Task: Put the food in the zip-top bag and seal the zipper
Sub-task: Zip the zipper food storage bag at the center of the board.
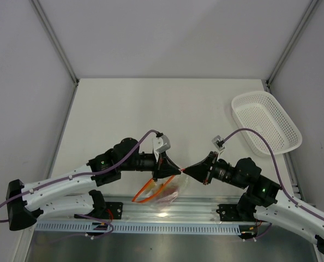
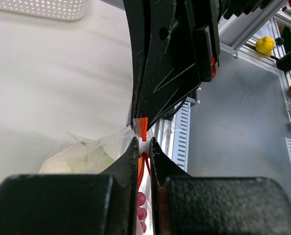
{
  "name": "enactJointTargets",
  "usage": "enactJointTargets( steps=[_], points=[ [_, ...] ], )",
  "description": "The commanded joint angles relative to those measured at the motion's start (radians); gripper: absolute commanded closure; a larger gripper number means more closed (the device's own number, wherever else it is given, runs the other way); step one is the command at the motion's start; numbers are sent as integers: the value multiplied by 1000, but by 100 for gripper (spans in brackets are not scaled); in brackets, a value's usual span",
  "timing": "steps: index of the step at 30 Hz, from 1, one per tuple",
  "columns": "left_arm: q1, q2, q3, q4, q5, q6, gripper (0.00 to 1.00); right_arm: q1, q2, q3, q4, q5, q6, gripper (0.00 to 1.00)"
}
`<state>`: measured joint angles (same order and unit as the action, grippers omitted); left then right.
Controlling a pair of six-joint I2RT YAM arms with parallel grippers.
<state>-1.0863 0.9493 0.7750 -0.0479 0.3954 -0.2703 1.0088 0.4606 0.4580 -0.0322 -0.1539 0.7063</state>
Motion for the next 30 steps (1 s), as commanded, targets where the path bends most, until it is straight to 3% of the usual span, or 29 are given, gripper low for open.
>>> enactJointTargets(
  steps=[1,5,8,14,20,25,30],
  points=[
    [-3,-32,-13,-61,33,-26,99,-4,12,21,100,-18,-42,100],
    [2,-24,21,-89,45,-30,99,-4,81,93,37,-113,-128,100],
    [8,-11,53,-109,57,-37,99,-4,113,162,-125,-125,-189,100],
    [28,16,79,-132,83,-49,99,-1,174,297,-345,-154,-316,84],
    [49,40,87,-129,118,-63,99,4,288,451,-546,-157,-458,77],
    [52,52,90,-112,138,-70,99,8,351,501,-604,-177,-531,82],
    [55,52,95,-115,146,-70,99,7,397,507,-629,-205,-565,75]
  ],
)
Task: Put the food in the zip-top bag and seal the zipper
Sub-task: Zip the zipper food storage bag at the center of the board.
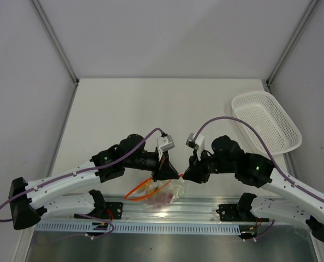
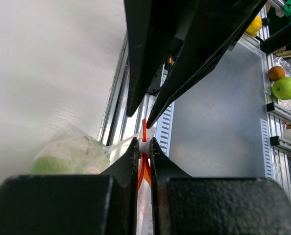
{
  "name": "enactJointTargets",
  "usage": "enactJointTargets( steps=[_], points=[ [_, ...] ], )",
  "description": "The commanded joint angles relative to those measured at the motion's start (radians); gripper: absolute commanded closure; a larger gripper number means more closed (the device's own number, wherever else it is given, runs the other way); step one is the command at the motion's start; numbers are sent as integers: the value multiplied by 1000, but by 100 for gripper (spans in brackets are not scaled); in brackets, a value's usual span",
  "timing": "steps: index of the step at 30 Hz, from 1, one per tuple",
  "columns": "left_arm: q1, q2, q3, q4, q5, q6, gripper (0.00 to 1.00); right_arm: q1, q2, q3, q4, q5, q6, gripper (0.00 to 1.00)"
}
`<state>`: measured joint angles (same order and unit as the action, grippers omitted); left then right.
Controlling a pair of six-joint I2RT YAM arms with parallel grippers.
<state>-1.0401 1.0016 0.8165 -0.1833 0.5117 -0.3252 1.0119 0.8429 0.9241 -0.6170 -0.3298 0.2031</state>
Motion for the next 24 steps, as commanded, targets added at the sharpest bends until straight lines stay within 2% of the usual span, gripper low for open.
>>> enactJointTargets(
  steps=[1,18,24],
  points=[
    [9,-1,53,22,30,-15,99,5,21,41,-44,-28,-67,75],
    [11,12,59,27,44,-17,99,5,62,27,49,-138,-88,79],
    [11,12,55,25,45,-18,100,5,76,18,86,-150,-87,90]
  ],
)
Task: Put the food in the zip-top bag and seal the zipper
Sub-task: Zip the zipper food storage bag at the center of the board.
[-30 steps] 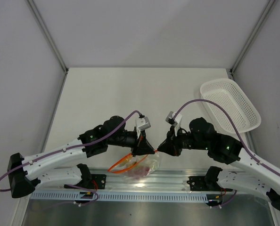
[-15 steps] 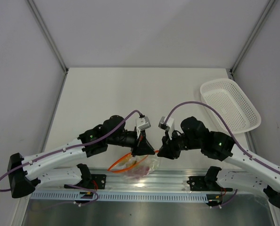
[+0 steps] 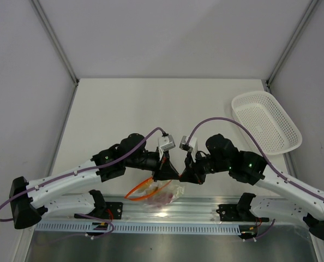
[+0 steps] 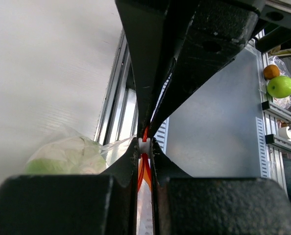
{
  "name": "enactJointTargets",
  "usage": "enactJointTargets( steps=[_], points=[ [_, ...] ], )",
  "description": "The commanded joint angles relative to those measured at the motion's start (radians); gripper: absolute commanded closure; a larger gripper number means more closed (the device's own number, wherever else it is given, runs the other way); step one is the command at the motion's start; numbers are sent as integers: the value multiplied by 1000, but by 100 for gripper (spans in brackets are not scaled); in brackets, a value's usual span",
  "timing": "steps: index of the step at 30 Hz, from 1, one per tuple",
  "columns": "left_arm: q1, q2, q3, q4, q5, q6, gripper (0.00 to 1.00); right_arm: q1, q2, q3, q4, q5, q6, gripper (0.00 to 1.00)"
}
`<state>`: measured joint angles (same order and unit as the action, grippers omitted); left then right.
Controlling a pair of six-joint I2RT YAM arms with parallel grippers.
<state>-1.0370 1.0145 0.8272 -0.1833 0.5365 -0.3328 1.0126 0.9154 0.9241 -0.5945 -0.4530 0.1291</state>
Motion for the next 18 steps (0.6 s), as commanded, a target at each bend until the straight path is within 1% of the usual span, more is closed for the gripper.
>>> enactJointTargets(
  steps=[1,2,5,8,12,13,16,18],
  points=[
    [8,-1,41,27,20,-11,99,4,2,16,71,-26,-8,97],
    [8,1,43,25,19,-11,99,4,0,13,82,-21,-3,100],
    [9,-1,43,21,20,-11,99,4,-3,5,117,-6,21,100],
    [9,1,43,13,20,-9,99,4,-24,-10,163,94,55,100],
    [11,-2,41,-2,10,-9,99,4,-56,-45,217,213,147,100],
    [12,-2,39,-7,2,-8,99,4,-64,-53,219,238,165,100],
    [18,-1,38,-19,-1,-8,99,4,-82,-57,213,386,243,100],
    [18,-1,35,-27,-3,-8,99,4,-87,-57,191,430,265,100]
  ],
)
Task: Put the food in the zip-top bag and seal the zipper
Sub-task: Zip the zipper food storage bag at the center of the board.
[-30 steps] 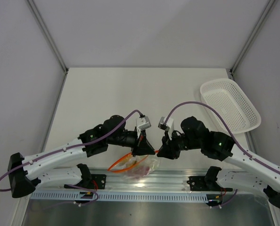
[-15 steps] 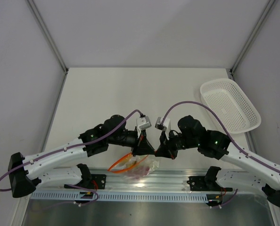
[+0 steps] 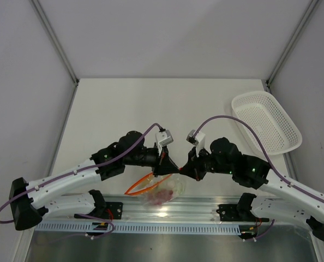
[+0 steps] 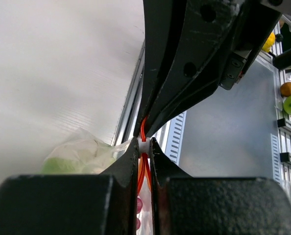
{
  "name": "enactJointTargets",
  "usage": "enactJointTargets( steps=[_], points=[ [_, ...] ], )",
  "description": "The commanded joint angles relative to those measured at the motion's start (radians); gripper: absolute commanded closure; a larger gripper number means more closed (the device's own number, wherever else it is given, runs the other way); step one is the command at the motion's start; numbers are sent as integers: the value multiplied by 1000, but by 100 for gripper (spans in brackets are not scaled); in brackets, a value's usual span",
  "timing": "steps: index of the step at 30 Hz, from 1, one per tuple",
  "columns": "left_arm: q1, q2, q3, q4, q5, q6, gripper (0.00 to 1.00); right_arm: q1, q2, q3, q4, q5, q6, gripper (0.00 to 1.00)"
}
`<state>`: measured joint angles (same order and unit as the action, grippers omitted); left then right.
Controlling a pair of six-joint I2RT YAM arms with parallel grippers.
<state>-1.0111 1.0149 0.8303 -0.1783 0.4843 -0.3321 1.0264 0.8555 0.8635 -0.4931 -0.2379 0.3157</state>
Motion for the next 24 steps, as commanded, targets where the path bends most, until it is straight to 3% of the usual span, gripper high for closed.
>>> enactJointTargets(
  steps=[1,18,22,23,24],
  points=[
    [-6,-1,35,-33,50,-8,99,-9,-24,6,76,233,88,100],
    [-1,-111,26,-176,-12,11,99,-32,-49,-1,19,282,85,100],
    [0,-133,21,-185,-9,15,100,-35,-90,-30,100,83,7,100],
    [0,-133,21,-187,-6,16,100,-34,-95,-34,135,-31,-9,100],
    [0,-133,21,-187,-1,16,99,-34,-98,-31,140,-72,-35,96]
  ],
)
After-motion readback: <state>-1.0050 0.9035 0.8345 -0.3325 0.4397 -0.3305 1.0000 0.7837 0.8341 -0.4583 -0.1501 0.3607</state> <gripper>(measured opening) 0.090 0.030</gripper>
